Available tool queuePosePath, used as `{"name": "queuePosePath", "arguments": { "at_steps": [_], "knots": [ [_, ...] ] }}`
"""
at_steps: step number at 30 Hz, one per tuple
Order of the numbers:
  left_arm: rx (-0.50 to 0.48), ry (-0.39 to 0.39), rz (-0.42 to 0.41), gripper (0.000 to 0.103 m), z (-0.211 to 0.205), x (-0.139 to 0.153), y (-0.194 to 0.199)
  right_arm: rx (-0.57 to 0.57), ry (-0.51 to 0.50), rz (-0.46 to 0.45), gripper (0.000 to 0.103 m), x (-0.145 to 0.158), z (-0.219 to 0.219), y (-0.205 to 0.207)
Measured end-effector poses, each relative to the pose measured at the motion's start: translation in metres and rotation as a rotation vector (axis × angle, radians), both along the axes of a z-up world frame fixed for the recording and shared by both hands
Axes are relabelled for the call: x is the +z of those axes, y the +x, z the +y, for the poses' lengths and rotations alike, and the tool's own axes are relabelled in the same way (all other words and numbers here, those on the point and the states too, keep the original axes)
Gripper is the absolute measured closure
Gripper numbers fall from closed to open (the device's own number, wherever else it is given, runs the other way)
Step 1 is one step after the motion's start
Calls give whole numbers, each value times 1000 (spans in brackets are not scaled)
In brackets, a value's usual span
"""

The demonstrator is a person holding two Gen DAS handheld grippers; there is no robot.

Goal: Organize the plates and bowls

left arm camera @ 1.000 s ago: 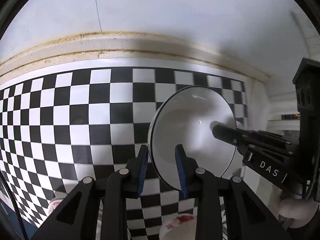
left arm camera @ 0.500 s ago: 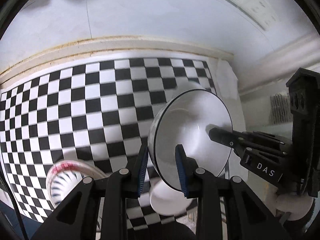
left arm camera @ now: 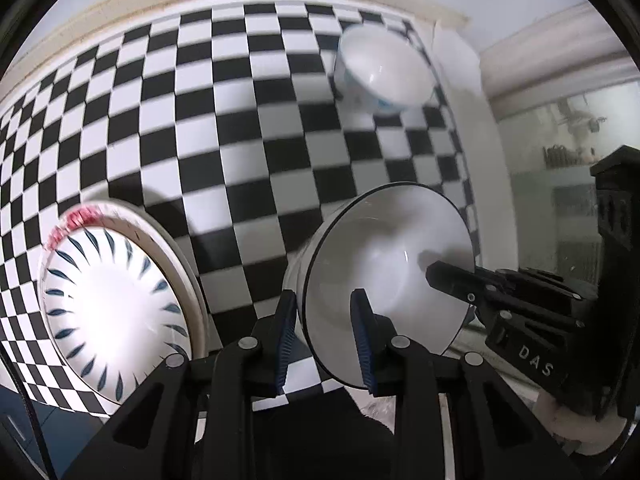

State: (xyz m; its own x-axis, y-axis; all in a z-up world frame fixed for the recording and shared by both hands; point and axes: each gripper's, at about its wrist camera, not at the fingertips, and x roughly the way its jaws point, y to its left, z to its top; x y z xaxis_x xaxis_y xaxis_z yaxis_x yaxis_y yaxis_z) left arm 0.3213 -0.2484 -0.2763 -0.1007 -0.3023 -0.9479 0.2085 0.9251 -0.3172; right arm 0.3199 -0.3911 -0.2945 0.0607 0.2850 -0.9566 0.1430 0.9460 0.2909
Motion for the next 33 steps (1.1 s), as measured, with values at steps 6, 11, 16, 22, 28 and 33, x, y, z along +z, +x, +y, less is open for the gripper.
{"name": "queuePosePath", "arguments": {
  "at_steps": [6,11,16,22,28,33],
  "knots": [
    [-55,67,16,78,-14,-23,-11,1,-33,36,93,-27,3,-21],
    [-130,146,2,78,-29,-35,-20,8,-62,57,93,-39,4,-27],
    [-152,185,-6,78,-34,-40,-21,18,-70,72,93,-47,4,-27],
    [-141,201,-4,78,-31,-44,-20,8,-65,95,89,-52,10,-19],
    [-130,186,9,78,-30,-42,-20,-4,-42,107,89,-52,5,-16],
    [-121,160,15,78,-23,-32,-18,-3,-28,104,89,-43,3,-16]
  ]
}}
